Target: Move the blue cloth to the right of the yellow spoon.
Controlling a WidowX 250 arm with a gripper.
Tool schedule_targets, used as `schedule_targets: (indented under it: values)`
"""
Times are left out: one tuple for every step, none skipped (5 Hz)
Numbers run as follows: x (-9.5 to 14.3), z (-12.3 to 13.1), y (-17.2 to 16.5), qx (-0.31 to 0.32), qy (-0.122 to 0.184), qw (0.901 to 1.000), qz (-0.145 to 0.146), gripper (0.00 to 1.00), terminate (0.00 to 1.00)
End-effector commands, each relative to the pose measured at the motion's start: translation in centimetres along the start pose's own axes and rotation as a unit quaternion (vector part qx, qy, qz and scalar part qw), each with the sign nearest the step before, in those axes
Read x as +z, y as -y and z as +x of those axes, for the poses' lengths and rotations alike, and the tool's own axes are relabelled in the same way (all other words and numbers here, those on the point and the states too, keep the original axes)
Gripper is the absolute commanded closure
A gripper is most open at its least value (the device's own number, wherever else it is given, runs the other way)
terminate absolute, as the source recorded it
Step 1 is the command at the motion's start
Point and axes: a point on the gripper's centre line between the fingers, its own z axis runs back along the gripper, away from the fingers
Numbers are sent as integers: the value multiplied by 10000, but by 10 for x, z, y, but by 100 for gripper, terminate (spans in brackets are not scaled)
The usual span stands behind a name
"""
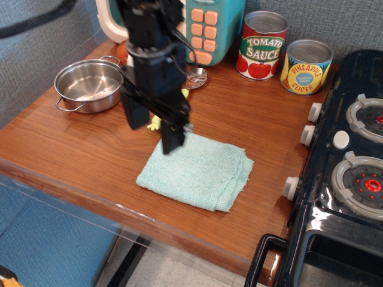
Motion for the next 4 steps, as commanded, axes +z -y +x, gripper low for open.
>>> schedule_targets:
  values:
    - [-12,-8,21,-70,125,9997,197,0,0]
    - [-29,-6,20,52,83,9994,337,0,0]
    - [-37,-7,13,232,124,9989,377,0,0]
    - [-47,-8,3,360,132,9983,449,0,0]
